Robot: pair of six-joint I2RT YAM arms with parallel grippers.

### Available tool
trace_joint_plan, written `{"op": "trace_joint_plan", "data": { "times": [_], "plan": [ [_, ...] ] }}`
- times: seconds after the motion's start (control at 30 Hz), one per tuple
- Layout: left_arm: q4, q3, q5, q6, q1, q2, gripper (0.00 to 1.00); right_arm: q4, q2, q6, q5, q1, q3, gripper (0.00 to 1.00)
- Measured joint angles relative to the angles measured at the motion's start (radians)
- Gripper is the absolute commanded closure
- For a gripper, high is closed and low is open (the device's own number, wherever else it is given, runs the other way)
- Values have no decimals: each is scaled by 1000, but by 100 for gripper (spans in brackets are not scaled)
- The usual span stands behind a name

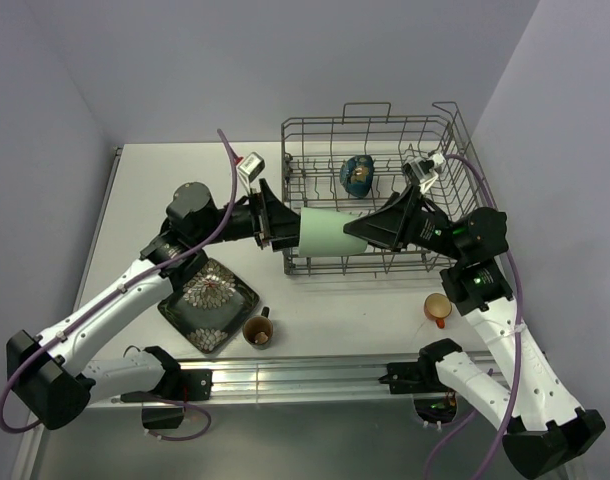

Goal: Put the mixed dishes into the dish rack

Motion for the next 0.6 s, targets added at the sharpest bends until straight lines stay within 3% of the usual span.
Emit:
{"op": "trace_joint_plan", "data": {
  "times": [0.03, 0.3, 0.47, 0.6],
  "plan": [
    [-4, 0, 0, 5, 0, 3, 1, -1, 0, -2, 0, 0, 0, 100],
    [-147, 2, -61, 57, 68, -32, 1, -135, -6, -100, -3, -37, 39, 100],
    [-368, 19, -222, 134, 151, -160, 1, -311, -6, -228, -10, -169, 92, 100],
    [-620, 114, -418, 204, 169, -204, 1, -579, 56, -398, 71, -213, 234, 100]
  ]
}}
